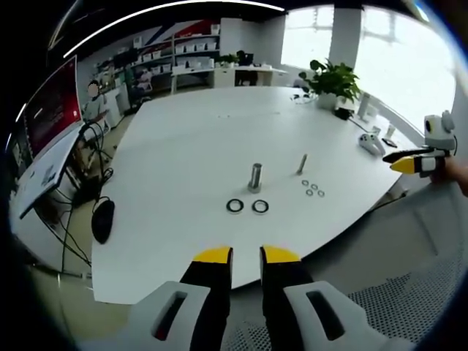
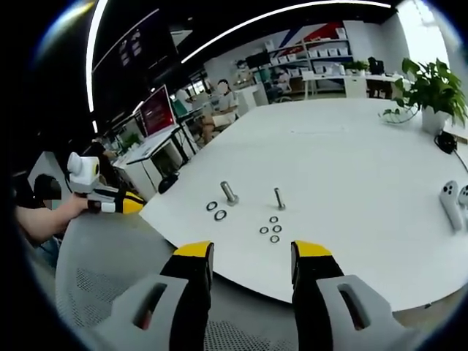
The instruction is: Place the washer onto the threaded stud by aligning its center hole with the stud, sliding it down to the base, and recovering from edge contact or off-axis alignment until the washer reaches the visible bottom stop.
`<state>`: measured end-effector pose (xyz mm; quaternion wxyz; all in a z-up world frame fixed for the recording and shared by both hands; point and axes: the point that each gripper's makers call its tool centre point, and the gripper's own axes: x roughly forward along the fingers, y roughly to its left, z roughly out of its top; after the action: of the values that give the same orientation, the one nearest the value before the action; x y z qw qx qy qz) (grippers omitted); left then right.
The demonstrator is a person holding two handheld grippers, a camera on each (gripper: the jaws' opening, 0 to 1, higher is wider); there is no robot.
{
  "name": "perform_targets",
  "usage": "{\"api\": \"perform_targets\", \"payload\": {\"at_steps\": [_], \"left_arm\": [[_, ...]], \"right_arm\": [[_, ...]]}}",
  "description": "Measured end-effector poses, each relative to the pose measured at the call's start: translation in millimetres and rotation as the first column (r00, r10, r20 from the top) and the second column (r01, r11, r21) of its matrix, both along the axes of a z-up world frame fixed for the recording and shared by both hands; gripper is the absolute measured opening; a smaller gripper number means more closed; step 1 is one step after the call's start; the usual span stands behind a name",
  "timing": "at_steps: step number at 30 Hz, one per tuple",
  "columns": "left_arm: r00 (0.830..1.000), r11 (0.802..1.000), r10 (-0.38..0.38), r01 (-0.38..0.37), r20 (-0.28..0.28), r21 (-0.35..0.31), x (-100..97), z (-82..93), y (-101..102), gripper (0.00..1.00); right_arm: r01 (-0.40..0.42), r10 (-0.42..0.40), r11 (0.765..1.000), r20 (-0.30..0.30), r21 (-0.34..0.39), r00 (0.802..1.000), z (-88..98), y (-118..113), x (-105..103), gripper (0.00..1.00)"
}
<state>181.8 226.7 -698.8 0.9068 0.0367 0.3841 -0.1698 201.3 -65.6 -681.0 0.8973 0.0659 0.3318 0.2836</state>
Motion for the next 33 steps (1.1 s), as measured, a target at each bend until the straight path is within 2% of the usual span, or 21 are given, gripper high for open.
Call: {"api": "perform_targets", "payload": {"at_steps": [16, 33], "left_arm": [[1.0, 1.0, -0.012, 0.012, -0.011, 0.005, -1.8, -2.7, -0.5, 0.14], [1.0, 1.0, -0.005, 0.005, -0.006, 0.009, -0.4, -1.7, 0.3, 0.13]], "right_arm": [[-0.052, 0.051, 0.999, -0.035, -0.013, 0.998, -6.5, 6.5, -7.0, 0.45], [-0.048, 0.048, 0.999, -0.026, -0.006, 0.999, -4.7, 5.7, -5.3, 0.44]]}}
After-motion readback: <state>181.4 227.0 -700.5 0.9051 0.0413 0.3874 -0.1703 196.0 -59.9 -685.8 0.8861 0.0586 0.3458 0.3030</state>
